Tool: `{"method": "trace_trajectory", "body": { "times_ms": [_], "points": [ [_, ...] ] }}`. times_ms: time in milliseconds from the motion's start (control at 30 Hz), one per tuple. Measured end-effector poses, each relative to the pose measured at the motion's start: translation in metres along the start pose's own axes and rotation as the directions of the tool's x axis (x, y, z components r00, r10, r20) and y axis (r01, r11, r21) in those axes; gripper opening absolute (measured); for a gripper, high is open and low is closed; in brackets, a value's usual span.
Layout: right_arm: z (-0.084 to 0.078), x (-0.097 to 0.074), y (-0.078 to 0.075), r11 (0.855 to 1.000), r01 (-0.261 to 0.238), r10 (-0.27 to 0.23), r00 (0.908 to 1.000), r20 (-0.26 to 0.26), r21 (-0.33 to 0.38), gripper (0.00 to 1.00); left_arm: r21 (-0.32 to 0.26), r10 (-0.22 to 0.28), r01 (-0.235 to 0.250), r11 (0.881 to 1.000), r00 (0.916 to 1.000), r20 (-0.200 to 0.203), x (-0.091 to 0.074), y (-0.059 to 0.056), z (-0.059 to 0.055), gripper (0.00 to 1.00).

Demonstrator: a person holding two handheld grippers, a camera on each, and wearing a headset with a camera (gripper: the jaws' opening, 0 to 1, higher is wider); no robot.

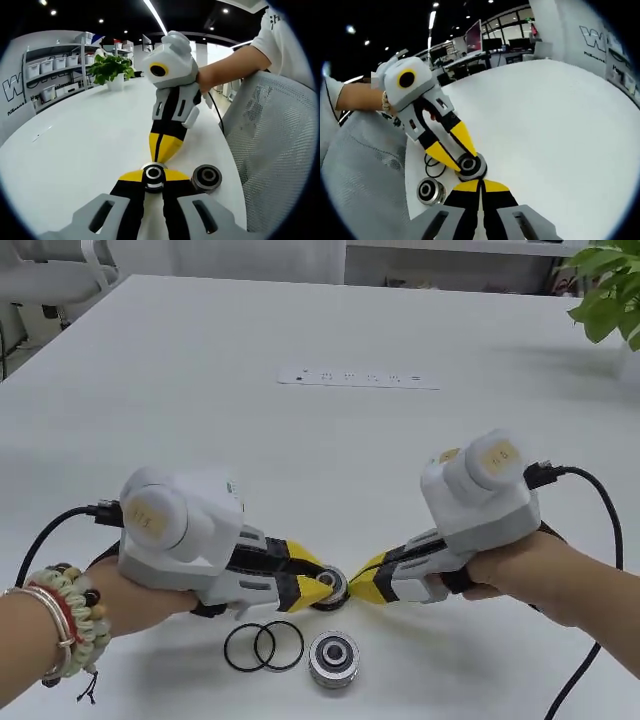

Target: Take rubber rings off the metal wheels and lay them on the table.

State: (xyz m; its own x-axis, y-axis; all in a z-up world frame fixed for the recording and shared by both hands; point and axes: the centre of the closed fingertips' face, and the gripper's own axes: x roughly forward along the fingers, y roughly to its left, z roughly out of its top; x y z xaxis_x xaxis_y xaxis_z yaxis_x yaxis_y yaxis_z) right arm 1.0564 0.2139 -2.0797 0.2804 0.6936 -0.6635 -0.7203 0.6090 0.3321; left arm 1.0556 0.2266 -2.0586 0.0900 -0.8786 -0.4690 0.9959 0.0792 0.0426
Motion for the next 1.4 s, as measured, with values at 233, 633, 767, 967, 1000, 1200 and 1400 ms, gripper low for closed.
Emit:
{"method": "trace_trajectory", "body": {
  "times_ms": [233,633,767,967,1000,1200,1400],
  "points": [
    [0.005,-0.004,-0.003,0.991,-0.001,-0.001,0.9999,0.017,0.136,0.00,0.003,0.001,-0.001,1.000,1.0000,0.001,0.000,0.000,0.000,0.07],
    [0.011,-0.008,0.005,0.980,-0.044,0.033,0.9975,0.062,0.192,0.00,0.009,0.002,-0.002,1.000,1.0000,0.001,0.001,-0.002,0.001,0.07],
    [0.012,-0.009,0.010,0.982,-0.042,0.032,0.9977,0.061,0.186,0.00,0.011,0.002,-0.002,1.000,1.0000,0.002,0.001,-0.001,0.001,0.07],
    [0.013,-0.009,0.011,0.985,-0.042,0.033,0.9977,0.059,0.167,0.00,0.015,0.006,-0.006,1.000,1.0000,0.004,0.002,-0.001,0.002,0.07],
    [0.013,-0.009,0.012,0.986,-0.043,0.033,0.9977,0.059,0.164,0.00,0.018,0.007,-0.007,1.000,1.0000,0.005,0.002,-0.001,0.002,0.07],
    [0.015,-0.008,0.016,0.992,-0.025,0.020,0.9989,0.042,0.127,0.00,0.014,0.005,-0.005,1.000,1.0000,0.009,0.003,-0.001,0.002,0.07],
    [0.017,-0.009,0.014,0.989,-0.043,0.036,0.9979,0.055,0.139,0.00,0.018,0.004,-0.004,1.000,0.9999,0.011,0.003,-0.001,0.002,0.07]
  ]
}}
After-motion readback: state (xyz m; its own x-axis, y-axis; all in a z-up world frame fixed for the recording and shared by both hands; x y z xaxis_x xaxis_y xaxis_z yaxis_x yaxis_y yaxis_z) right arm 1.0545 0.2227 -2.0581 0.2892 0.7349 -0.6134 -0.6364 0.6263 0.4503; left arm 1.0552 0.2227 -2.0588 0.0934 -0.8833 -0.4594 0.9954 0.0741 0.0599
